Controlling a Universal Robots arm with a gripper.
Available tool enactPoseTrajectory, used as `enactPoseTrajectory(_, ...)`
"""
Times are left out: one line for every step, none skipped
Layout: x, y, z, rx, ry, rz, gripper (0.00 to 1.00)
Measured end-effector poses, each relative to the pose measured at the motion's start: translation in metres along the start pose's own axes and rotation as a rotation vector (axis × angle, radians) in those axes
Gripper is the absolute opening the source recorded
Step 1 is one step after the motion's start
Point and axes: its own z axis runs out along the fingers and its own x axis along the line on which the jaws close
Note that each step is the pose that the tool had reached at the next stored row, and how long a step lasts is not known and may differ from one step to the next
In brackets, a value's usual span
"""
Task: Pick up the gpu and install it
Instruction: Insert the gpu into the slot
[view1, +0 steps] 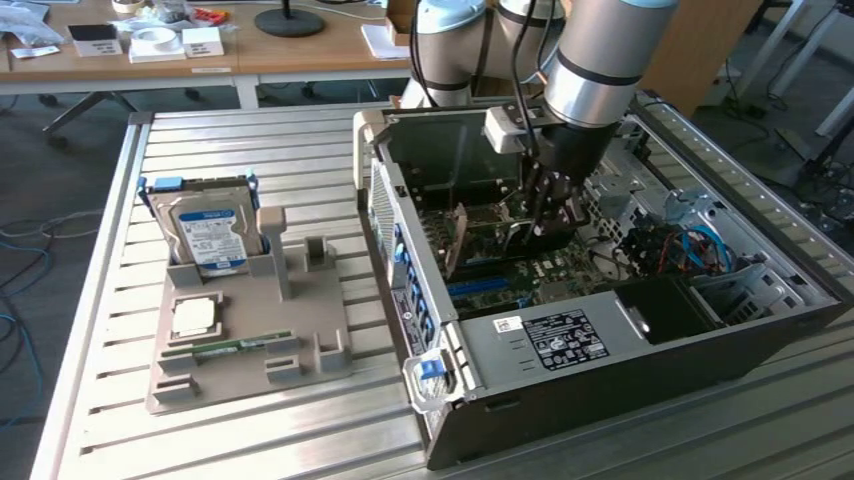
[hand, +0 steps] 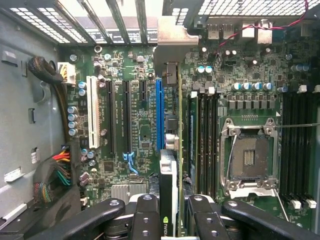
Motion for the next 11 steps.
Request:
enactPoseTrajectory(0.0, 0.0, 0.0, 0.0, -0.0001, 0.0, 0.27)
enactPoseTrajectory(0.0, 0.0, 0.0, 0.0, -0.0001, 0.0, 0.27)
enactPoseTrajectory(0.0, 0.0003, 0.0, 0.0, -0.0001, 0.0, 0.27)
enactPoseTrajectory(0.0, 0.0008, 0.0001, 0.0001, -0.0002, 0.0, 0.27)
enactPoseTrajectory(0.0, 0.0015, 0.0002, 0.0002, -0.0003, 0.0, 0.27)
enactPoseTrajectory(0.0, 0.002, 0.0002, 0.0003, -0.0003, 0.0, 0.27)
enactPoseTrajectory(0.0, 0.0024, 0.0002, 0.0003, -0.0002, 0.0, 0.27)
enactPoseTrajectory(0.0, 0.0024, 0.0001, 0.0002, -0.0001, 0.0, 0.27)
enactPoseTrajectory(0.0001, 0.0024, 0.0001, 0.0002, -0.0001, 0.0, 0.27)
enactPoseTrajectory(0.0001, 0.0025, 0.0001, 0.0002, 0.0, 0.0, 0.27)
enactPoseTrajectory(0.0001, 0.0026, 0.0003, 0.0002, 0.0, 0.0, 0.27)
